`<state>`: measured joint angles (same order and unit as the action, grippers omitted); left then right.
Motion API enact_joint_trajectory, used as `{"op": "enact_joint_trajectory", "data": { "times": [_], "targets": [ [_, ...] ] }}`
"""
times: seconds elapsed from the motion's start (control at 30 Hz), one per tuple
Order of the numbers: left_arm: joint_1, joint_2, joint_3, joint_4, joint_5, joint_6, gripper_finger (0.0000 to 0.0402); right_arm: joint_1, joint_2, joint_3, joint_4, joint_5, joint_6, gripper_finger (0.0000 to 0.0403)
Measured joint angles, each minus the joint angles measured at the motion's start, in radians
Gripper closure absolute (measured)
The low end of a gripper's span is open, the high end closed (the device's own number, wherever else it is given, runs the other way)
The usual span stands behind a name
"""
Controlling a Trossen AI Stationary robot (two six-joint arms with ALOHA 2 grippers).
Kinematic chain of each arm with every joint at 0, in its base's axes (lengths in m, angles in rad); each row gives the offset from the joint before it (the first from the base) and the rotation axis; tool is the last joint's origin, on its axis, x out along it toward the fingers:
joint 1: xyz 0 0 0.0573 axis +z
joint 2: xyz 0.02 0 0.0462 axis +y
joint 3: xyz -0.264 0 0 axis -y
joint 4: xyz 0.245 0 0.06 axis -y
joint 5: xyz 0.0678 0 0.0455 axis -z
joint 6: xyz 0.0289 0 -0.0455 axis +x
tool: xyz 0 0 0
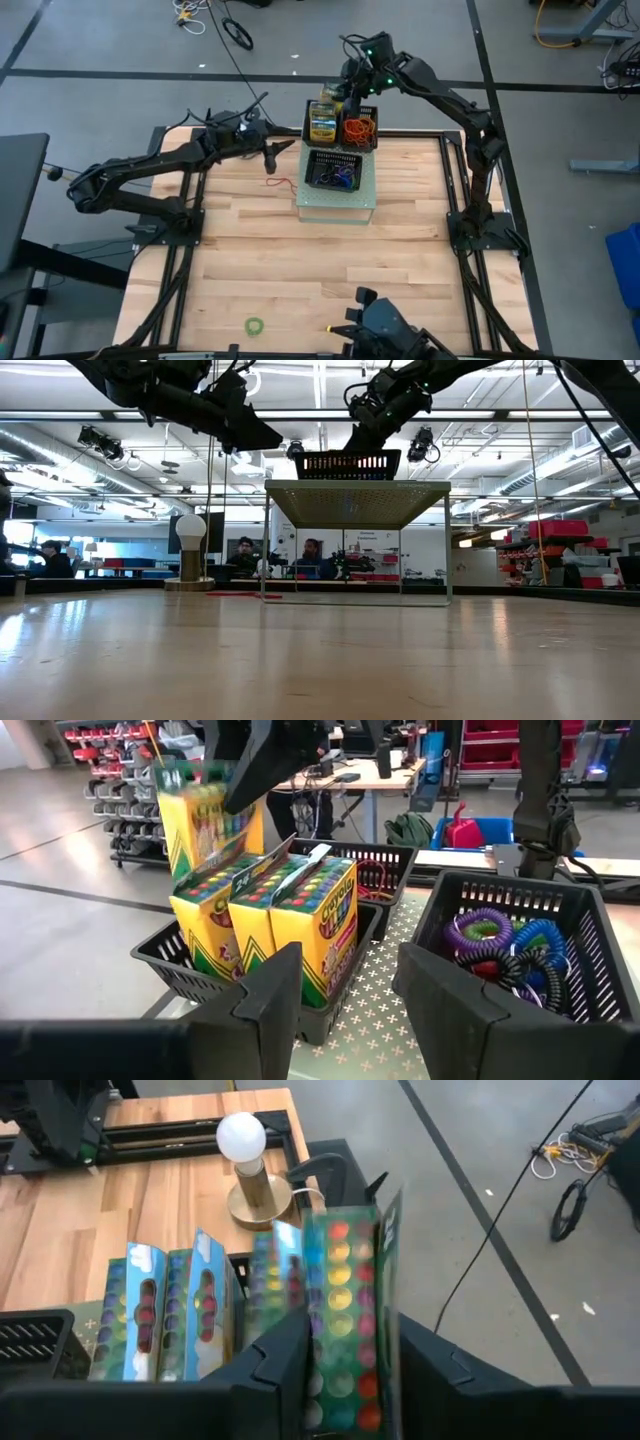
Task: Pick & Place Office Desk Supplies
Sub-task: Put the yellow crayon box into the top left black bin on the shelf, then put the green spring keychain into the bottom black bin on the shelf
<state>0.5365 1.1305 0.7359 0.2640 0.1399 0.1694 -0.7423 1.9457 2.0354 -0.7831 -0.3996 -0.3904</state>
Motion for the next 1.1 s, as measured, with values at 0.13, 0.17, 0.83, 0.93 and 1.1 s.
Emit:
{"op": "enact_joint_trajectory", "data": {
  "times": [0.13, 0.17, 0.83, 0.93, 1.1],
  "targets": [
    [0.0, 0.0, 0.0, 0.0, 0.0, -0.001, 0.0228, 0.006, 0.01, 0.0, 0.012, 0.009, 0.01, 0.0256],
    [0.0, 0.0, 0.0, 0.0, 0.0, -0.001, 0.0228, 0.007, 0.013, 0.0, 0.008, 0.01, 0.012, 0.0252],
    [-0.178, 0.0, -0.001, -0.116, 0.001, 0.044, 0.035, 0.214, -0.288, -0.3, 0.06, 0.216, 0.02, 0.039],
    [-0.245, 0.0, -0.001, -0.118, 0.001, 0.051, 0.0392, 0.29, -0.435, -0.523, 0.235, 0.283, 0.09, 0.039],
    [-0.338, 0.0, -0.001, -0.178, -0.011, 0.039, 0.0395, 0.417, -0.663, -0.839, 0.437, 0.399, 0.229, 0.0395]
  ]
}}
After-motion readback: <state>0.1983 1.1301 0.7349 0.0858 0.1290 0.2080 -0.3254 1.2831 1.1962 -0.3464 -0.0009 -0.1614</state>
